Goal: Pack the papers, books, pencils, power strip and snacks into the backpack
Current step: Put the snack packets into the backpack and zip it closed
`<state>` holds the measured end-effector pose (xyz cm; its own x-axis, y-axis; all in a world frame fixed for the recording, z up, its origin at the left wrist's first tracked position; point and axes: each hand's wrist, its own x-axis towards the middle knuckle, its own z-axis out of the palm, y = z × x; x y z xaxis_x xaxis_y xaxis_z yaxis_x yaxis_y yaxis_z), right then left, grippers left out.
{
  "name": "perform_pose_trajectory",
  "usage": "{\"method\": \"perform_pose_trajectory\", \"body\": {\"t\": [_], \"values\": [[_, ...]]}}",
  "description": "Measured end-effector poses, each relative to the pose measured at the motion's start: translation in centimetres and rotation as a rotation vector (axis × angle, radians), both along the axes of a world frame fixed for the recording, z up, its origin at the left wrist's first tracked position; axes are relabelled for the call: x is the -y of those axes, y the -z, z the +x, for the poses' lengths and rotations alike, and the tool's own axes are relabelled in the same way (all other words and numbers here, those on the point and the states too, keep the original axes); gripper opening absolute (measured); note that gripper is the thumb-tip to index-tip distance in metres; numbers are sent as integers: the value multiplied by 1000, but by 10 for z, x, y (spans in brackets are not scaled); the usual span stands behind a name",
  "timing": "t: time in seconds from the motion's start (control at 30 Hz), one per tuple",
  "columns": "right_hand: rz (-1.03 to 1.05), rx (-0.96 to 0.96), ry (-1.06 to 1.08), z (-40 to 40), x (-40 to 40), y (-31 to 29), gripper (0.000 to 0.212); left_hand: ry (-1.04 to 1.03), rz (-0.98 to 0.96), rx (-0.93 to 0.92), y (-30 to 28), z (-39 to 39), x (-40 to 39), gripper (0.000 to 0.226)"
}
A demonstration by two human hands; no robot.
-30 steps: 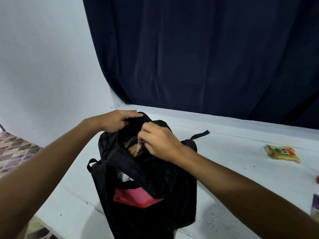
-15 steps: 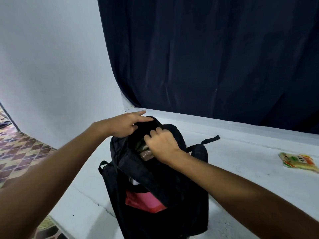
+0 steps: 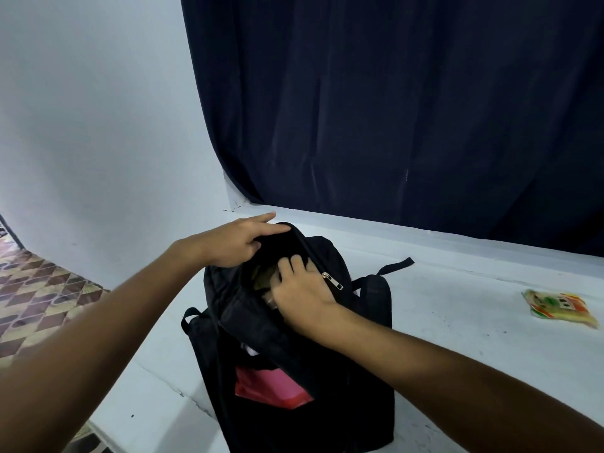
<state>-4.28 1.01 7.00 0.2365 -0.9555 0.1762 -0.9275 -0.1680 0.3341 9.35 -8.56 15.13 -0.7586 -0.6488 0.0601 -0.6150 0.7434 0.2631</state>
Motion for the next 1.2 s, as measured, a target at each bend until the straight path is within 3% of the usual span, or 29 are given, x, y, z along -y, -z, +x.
{"method": "perform_pose_trajectory", "body": {"t": [0.1,0.23,0.3,0.37,0.43,0.5,0.57,0.63,0.7,0.73,0.8,0.87,1.0,1.1,1.2], "values": [[193,137,-10,-4,-2,-2,55,-1,19,-17,2,-2,-1,68],[354,799,-126,-26,-5,-28,45,3,60,-103,8,0,-4,68],[224,1180,-163,-36,-11,-41,35,23,93,-175,12,5,-9,66],[-23,1393,-121,-54,-9,-48,30,51,211,-225,13,12,-17,59],[-190,1412,22,-79,0,-41,22,89,406,-282,16,22,-26,37],[-77,1366,291,-106,10,-22,26,39,524,-463,25,32,-34,22],[187,1394,515,-126,12,2,48,-174,454,-730,44,43,-38,15],[371,1447,605,-134,8,24,68,-571,280,-857,71,54,-39,11],[444,1552,633,-136,9,46,85,-877,364,-831,97,62,-45,34],[441,1608,629,-135,11,56,92,-933,502,-824,110,65,-47,47],[410,1617,623,-133,15,68,102,-908,757,-855,123,62,-55,49],[337,1582,617,-129,17,77,88,-820,841,-914,129,56,-55,47],[206,1614,554,-130,16,97,63,-811,766,-947,134,49,-47,79],[190,1627,538,-133,8,101,55,-836,728,-923,132,43,-48,73],[158,1632,535,-144,-3,105,49,-853,674,-860,132,30,-47,83]]}}
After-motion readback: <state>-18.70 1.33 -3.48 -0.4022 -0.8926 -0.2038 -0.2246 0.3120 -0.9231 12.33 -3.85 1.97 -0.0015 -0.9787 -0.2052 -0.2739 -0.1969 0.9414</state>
